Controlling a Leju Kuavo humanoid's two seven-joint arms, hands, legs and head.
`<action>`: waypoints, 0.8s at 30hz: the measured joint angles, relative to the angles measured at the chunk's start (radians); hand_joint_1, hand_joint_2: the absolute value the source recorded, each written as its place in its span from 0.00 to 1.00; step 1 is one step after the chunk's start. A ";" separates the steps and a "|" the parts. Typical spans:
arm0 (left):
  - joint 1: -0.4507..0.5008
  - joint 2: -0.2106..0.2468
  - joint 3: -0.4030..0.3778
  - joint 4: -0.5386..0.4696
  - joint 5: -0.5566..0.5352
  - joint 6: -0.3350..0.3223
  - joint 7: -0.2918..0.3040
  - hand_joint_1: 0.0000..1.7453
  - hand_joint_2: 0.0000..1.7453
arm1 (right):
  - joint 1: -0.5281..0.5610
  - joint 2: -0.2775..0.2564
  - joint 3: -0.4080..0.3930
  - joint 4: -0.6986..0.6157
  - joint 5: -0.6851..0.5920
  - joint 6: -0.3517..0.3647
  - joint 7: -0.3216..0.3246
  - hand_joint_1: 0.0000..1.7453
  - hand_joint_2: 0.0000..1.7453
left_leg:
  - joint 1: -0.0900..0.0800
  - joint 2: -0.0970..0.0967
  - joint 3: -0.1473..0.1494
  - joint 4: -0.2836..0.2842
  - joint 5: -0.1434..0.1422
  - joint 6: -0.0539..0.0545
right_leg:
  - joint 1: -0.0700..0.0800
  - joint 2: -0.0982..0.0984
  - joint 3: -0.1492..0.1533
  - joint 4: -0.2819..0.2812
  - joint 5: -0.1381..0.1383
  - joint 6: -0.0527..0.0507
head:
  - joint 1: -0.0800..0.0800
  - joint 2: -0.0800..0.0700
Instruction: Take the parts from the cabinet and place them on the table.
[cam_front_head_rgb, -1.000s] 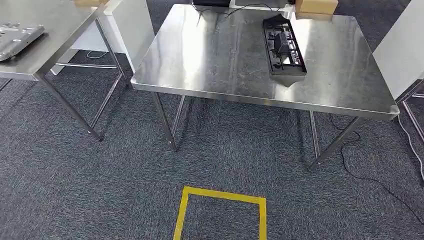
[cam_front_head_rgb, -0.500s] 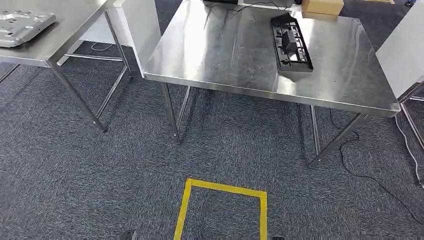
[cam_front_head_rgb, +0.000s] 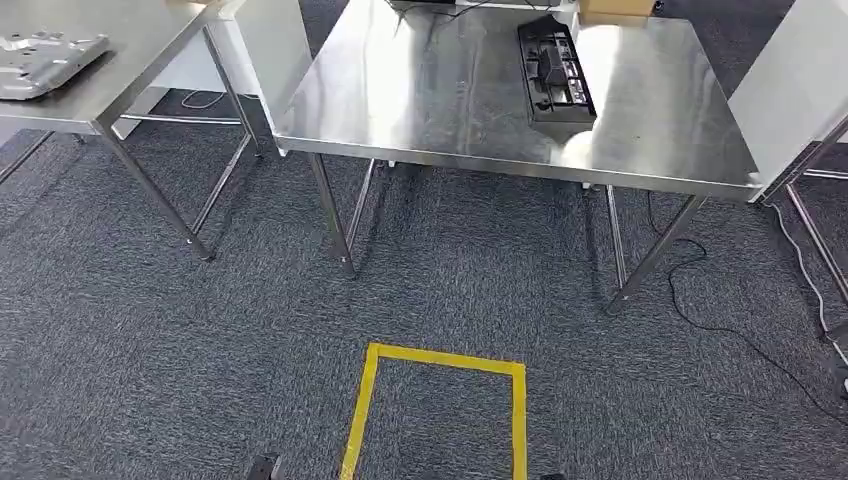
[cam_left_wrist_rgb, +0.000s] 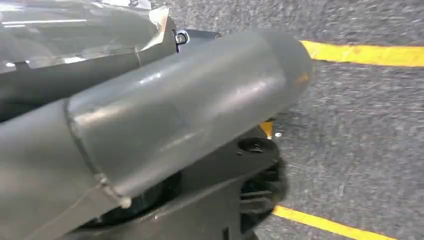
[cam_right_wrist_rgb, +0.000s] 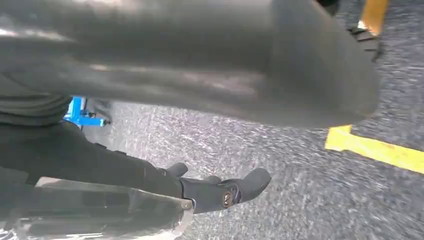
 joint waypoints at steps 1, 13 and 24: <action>0.001 0.000 0.000 0.000 0.000 0.000 0.000 0.00 0.00 | 0.001 0.000 0.001 0.000 0.003 0.000 0.000 0.00 0.00 | 0.000 0.000 0.003 0.026 0.007 0.001 | 0.002 0.000 -0.015 0.005 0.008 0.002 | 0.000 0.000; -0.003 -0.001 -0.004 -0.001 0.000 0.000 -0.003 0.00 0.00 | 0.007 0.003 0.010 0.004 0.004 0.000 0.002 0.00 0.00 | -0.007 0.004 0.192 -0.318 0.132 0.072 | 0.005 0.002 -0.123 0.153 -0.057 0.034 | 0.010 0.000; 0.000 -0.003 -0.004 0.000 0.003 -0.003 -0.020 0.00 0.00 | 0.011 0.003 0.010 0.005 0.000 -0.014 -0.008 0.00 0.00 | -0.009 0.007 0.112 -0.296 0.199 0.031 | 0.000 0.008 0.043 0.007 -0.056 0.046 | 0.010 0.000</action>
